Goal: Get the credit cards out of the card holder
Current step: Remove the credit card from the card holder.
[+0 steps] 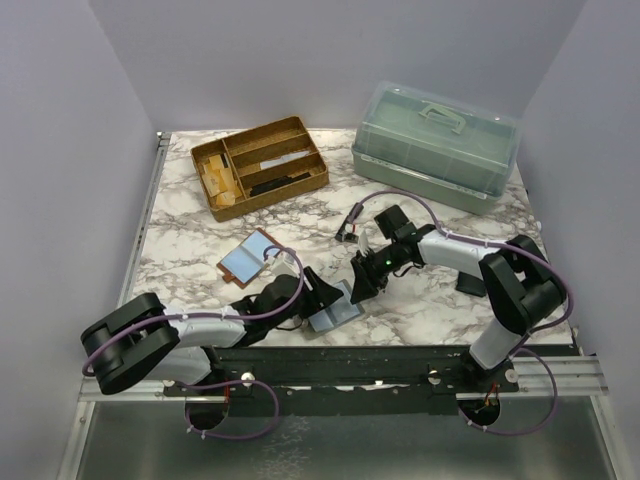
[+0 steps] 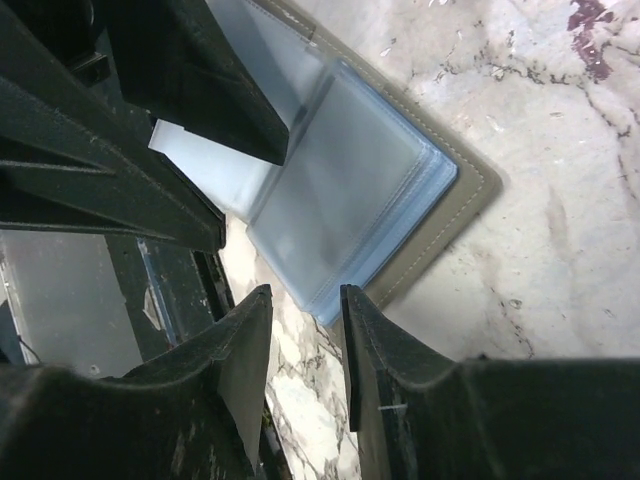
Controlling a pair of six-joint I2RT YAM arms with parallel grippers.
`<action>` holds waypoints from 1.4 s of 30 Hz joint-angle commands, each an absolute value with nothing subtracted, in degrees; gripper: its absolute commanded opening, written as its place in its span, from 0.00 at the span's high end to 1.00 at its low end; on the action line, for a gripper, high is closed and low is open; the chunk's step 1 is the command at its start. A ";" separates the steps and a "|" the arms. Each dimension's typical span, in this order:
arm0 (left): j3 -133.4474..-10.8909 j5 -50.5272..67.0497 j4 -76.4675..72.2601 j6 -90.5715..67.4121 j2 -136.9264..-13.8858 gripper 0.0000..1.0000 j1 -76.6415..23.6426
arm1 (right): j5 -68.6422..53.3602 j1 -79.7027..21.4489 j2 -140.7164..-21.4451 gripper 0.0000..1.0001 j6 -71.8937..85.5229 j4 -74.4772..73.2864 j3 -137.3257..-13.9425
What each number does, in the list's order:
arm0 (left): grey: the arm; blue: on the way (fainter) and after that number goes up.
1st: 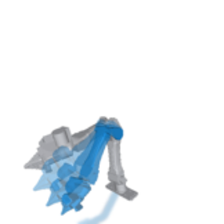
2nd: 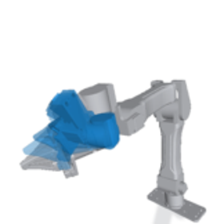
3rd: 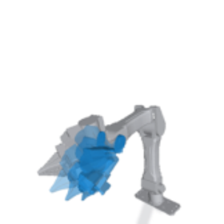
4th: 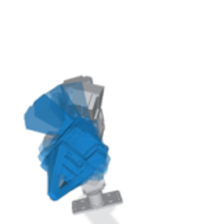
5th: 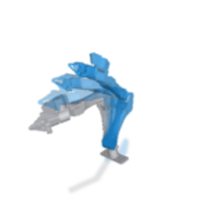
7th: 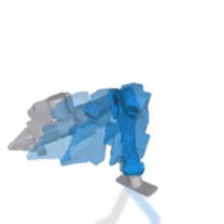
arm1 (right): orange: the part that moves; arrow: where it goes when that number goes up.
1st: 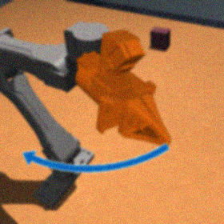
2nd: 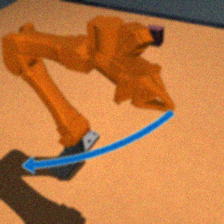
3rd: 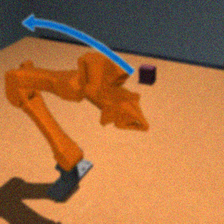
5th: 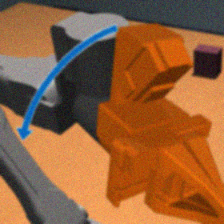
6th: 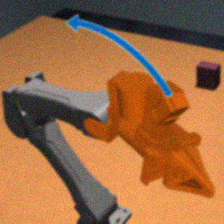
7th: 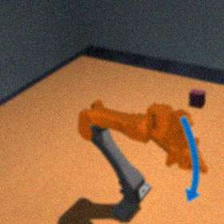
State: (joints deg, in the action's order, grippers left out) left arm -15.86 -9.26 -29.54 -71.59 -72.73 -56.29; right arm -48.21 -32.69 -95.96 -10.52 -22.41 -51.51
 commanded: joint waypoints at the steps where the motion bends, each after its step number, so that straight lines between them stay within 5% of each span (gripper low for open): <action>1: -15.66 -7.04 -32.70 -73.92 -75.00 0.42 -55.57 | -52.38 -33.13 -98.20 0.61 -9.84 -23.75 -53.33; 18: -13.60 -11.70 -26.02 -76.90 -76.62 0.53 -55.55 | -53.53 -33.13 -103.71 0.55 -1.55 -20.03 -53.61; 27: -14.52 -10.26 -26.96 -75.95 -78.63 0.47 -55.55 | -65.80 -33.13 -107.14 0.74 -3.22 -22.69 -55.43; 35: -13.28 -8.64 -30.91 -75.00 -77.85 0.39 -55.55 | -64.42 -33.13 -107.40 0.64 -2.10 -21.75 -55.31; 38: -13.34 -7.91 -32.06 -74.97 -78.54 0.37 -55.55 | -64.83 -33.13 -107.29 0.71 -1.83 -21.01 -55.71; 42: -13.71 -7.30 -32.79 -75.26 -79.59 0.35 -55.55 | -66.49 -33.13 -108.43 0.96 -2.52 -21.86 -56.98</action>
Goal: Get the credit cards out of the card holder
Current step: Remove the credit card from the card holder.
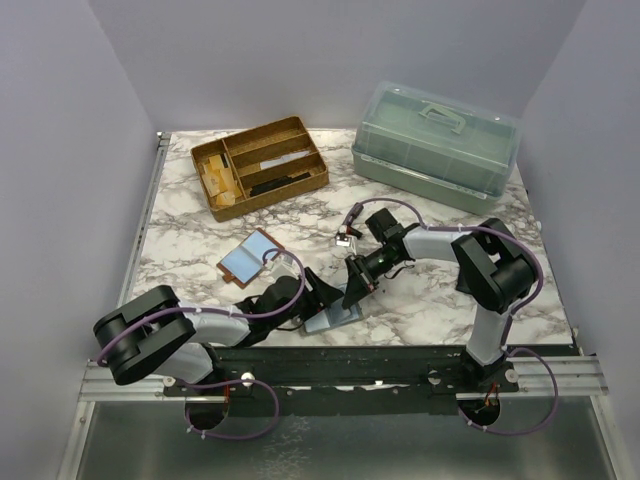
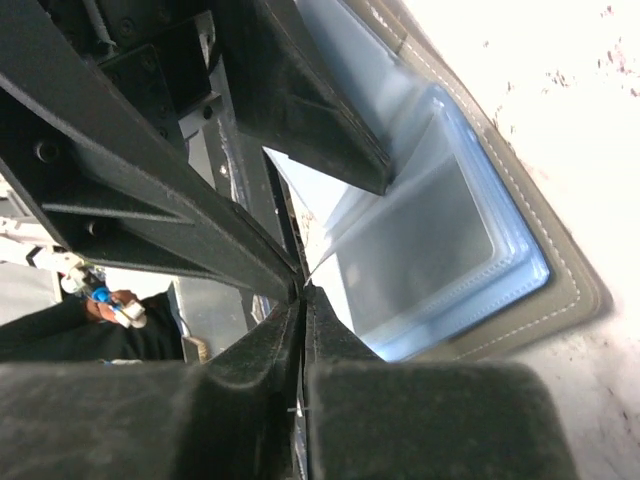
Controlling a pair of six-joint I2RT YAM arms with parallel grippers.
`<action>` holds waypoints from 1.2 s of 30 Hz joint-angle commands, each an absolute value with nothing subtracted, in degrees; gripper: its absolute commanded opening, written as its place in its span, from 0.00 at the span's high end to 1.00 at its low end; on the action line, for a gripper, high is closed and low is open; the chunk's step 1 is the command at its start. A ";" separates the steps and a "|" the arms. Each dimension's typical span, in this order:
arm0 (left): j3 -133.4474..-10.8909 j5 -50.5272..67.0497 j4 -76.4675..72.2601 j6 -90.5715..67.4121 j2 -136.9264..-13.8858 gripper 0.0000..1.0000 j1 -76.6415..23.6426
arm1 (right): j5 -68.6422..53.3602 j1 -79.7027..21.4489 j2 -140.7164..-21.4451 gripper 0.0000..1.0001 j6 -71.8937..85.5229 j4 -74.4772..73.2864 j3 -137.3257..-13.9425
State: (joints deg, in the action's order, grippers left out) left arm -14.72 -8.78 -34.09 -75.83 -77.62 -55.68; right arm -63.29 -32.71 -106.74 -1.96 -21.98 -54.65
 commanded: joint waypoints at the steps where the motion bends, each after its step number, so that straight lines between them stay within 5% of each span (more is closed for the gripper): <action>1: -13.59 -7.30 -33.09 -75.51 -79.47 0.34 -55.55 | -66.22 -33.13 -108.27 0.99 -2.63 -21.89 -56.92; 19: -5.34 -9.46 -35.41 -73.68 -65.71 0.22 -55.31 | -62.63 -30.37 -102.81 1.00 -3.00 -19.69 -55.50; 28: -2.55 -12.11 -38.74 -75.10 -63.98 0.21 -55.10 | -58.80 -38.70 -106.40 1.00 -6.24 -21.75 -58.52; 36: 1.14 -16.09 -32.64 -81.00 -56.00 0.20 -55.11 | -63.08 -40.87 -108.84 0.84 -6.28 -21.24 -61.09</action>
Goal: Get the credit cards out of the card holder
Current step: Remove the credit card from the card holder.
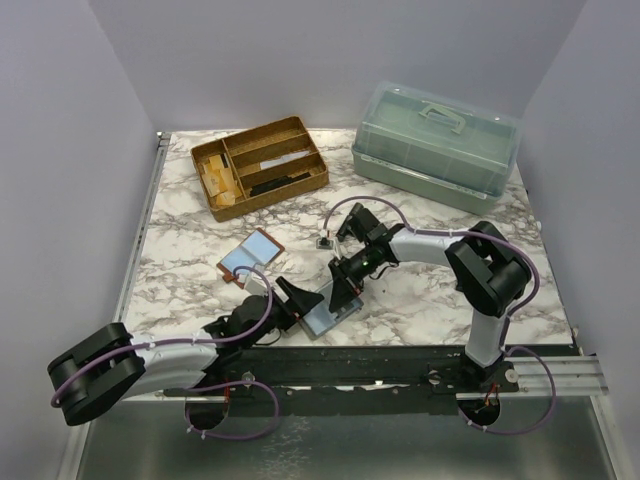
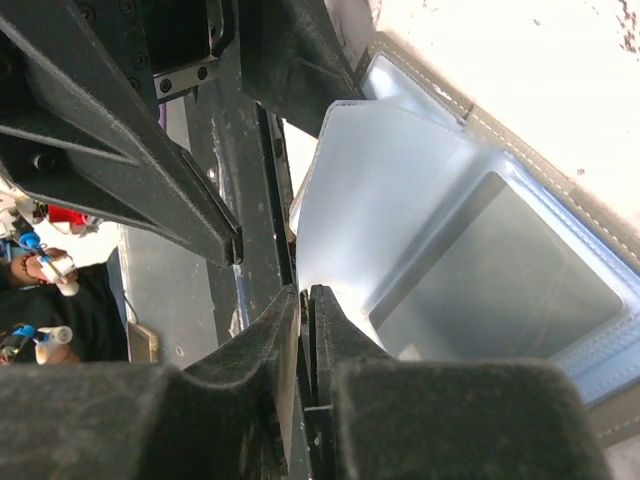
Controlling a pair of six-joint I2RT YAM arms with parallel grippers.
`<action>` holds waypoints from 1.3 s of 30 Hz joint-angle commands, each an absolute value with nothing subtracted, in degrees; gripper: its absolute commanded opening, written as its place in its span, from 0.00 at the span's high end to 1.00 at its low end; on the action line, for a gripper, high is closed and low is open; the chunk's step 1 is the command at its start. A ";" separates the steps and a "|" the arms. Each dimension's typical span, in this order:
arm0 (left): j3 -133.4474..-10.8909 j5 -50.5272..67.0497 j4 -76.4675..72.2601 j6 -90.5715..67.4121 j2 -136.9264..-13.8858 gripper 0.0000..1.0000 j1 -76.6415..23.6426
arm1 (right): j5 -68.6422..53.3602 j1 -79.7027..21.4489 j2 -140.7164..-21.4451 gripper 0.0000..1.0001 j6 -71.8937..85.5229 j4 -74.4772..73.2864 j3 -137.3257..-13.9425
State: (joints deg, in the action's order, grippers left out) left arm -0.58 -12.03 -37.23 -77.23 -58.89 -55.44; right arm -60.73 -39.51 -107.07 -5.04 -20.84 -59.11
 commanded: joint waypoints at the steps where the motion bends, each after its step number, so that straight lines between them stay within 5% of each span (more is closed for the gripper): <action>1: 0.68 -16.50 -30.61 -81.29 -55.43 0.20 -55.15 | -63.74 -41.02 -109.08 0.82 -6.56 -21.36 -61.02; 14: -4.99 -18.72 -13.29 -84.12 -57.28 0.30 -55.11 | -67.90 -42.93 -110.21 0.68 -10.18 -24.74 -62.31; 19: -7.43 -19.26 -6.96 -83.19 -56.91 0.49 -55.11 | -66.60 -43.21 -111.19 0.67 -10.23 -25.24 -62.76; 29: -10.79 -18.28 6.81 -81.62 -56.08 0.69 -54.93 | -66.48 -43.14 -112.17 0.65 -12.07 -27.60 -63.92; 39: -15.12 -12.96 12.82 -70.23 -53.13 0.58 -52.36 | -58.63 -40.11 -109.99 0.65 -11.72 -27.36 -64.07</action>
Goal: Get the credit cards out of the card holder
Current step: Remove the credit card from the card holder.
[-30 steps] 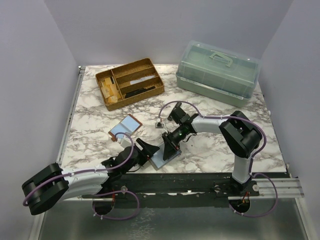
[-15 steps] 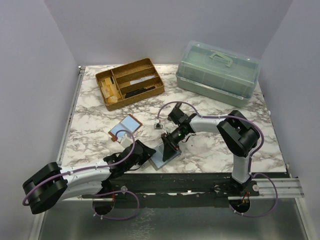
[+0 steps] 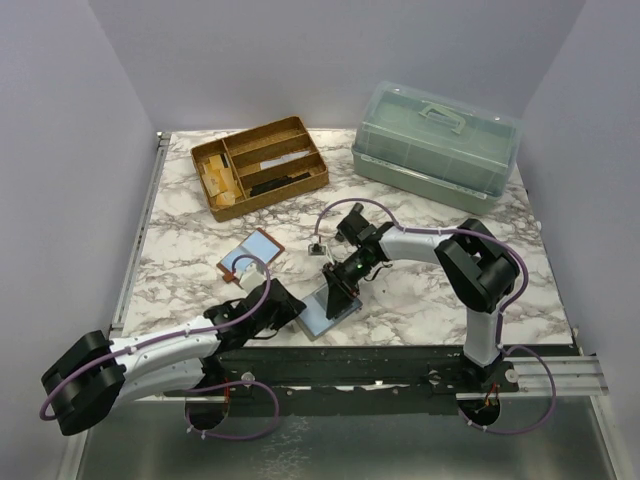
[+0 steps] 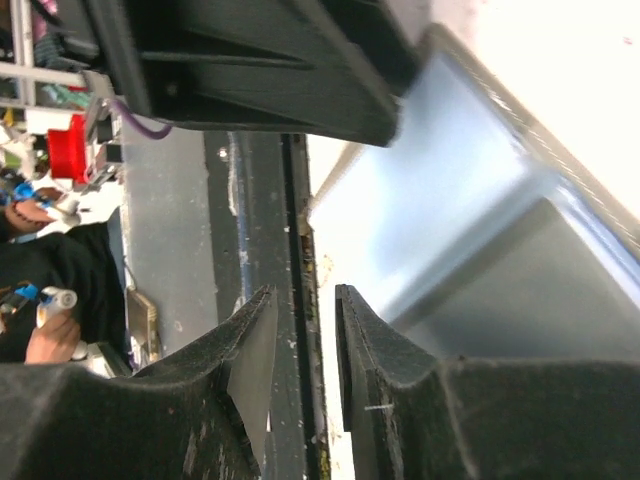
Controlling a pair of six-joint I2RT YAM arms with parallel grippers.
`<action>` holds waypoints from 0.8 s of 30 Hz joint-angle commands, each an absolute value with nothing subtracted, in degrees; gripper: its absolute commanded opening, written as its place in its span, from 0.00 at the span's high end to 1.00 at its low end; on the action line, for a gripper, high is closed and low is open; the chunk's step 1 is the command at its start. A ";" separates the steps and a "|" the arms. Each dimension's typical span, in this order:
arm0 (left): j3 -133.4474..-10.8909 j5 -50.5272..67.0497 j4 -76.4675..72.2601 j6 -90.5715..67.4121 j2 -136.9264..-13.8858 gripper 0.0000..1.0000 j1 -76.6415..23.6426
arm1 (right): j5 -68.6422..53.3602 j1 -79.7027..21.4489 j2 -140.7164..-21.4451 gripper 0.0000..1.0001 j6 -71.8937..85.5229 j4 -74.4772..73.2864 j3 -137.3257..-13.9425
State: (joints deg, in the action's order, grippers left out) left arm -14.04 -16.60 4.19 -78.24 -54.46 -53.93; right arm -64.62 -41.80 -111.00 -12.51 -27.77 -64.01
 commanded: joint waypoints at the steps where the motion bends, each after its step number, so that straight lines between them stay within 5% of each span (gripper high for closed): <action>1: -15.60 -12.17 13.15 -68.83 -52.39 0.57 -51.96 | -56.86 -39.94 -109.88 0.66 -10.74 -26.51 -63.81; 18: -22.17 -0.57 3.94 -64.39 -43.65 0.54 -45.53 | -50.34 -42.35 -110.70 0.92 -6.19 -22.45 -62.26; 24: -14.47 3.30 -15.57 -73.37 -53.48 0.70 -45.58 | -47.48 -41.57 -108.29 0.94 -5.78 -22.59 -62.42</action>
